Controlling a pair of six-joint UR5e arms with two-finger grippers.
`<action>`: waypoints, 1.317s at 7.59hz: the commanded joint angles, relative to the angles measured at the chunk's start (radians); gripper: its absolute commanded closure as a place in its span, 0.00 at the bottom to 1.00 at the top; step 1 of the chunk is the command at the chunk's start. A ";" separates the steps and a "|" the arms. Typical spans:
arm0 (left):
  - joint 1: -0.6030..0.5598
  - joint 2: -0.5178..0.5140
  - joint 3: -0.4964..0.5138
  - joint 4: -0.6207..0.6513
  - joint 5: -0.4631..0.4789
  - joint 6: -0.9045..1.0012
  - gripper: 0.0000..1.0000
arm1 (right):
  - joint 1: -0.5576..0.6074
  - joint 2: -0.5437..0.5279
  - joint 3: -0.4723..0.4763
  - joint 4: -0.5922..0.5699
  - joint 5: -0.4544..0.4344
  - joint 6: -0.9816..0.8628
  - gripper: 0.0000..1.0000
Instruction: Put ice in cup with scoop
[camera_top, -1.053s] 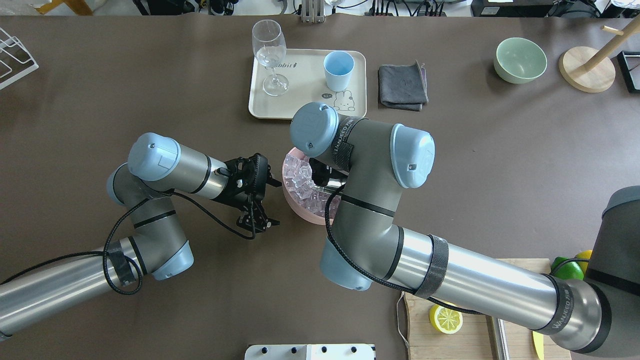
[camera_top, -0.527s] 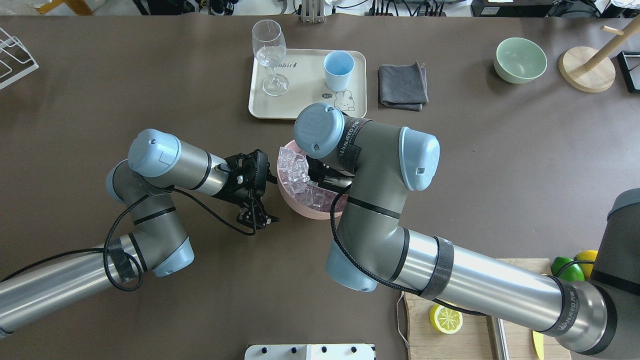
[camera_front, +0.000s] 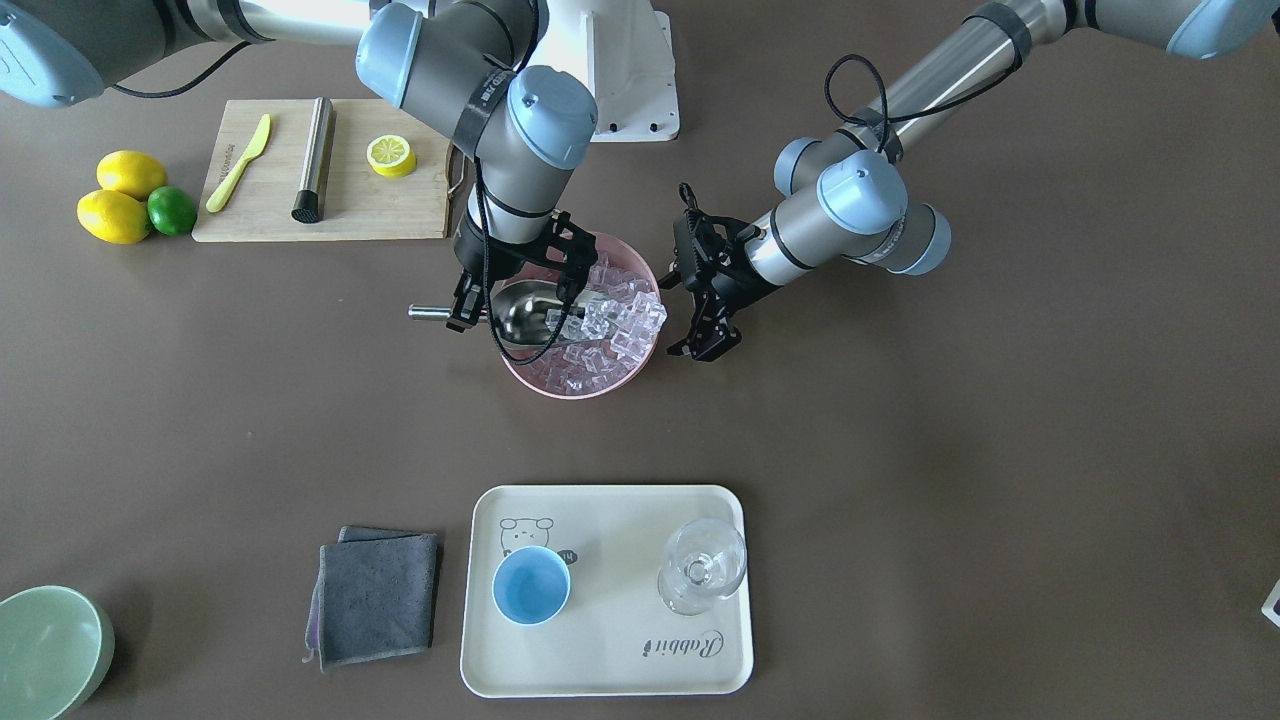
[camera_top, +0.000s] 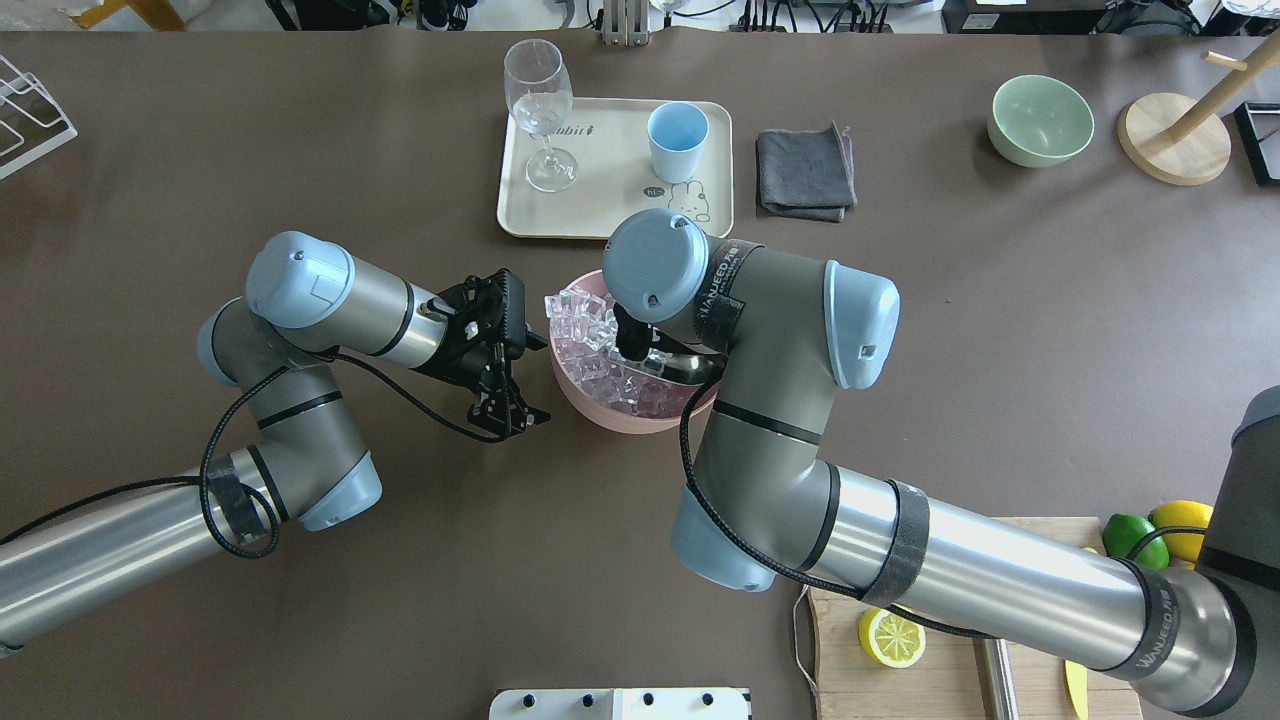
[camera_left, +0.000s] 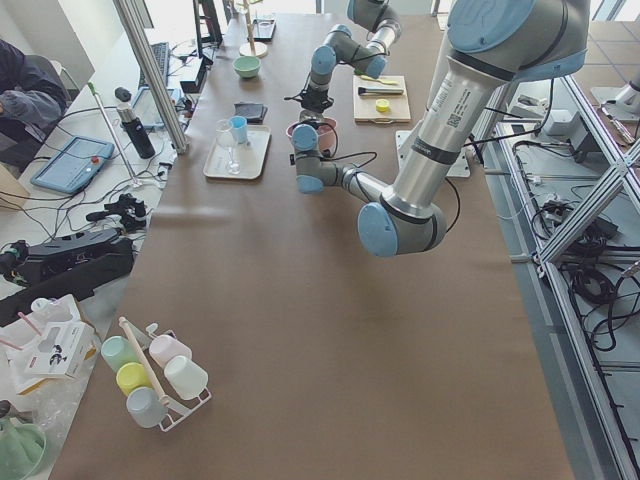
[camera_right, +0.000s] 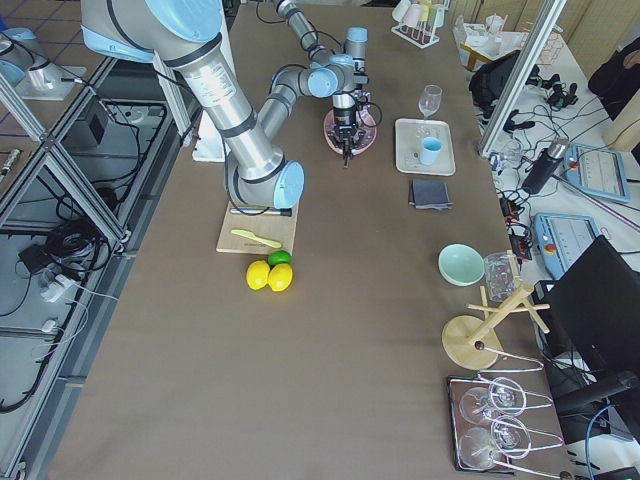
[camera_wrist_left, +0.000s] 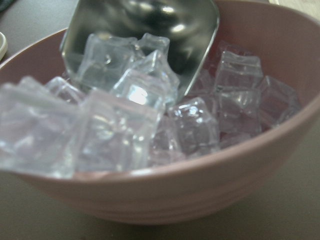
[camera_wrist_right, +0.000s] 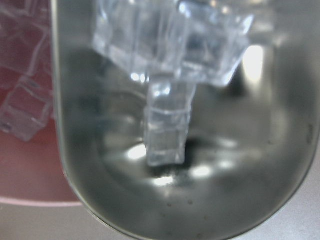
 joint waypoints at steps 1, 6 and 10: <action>-0.031 -0.001 0.000 0.050 -0.038 -0.042 0.02 | 0.000 -0.054 0.085 0.017 -0.001 0.024 1.00; -0.024 -0.010 0.000 0.050 -0.038 -0.047 0.02 | 0.000 -0.161 0.265 0.049 0.006 0.051 1.00; 0.035 -0.027 -0.003 0.044 -0.032 -0.030 0.02 | 0.108 -0.157 0.288 0.089 0.102 0.081 1.00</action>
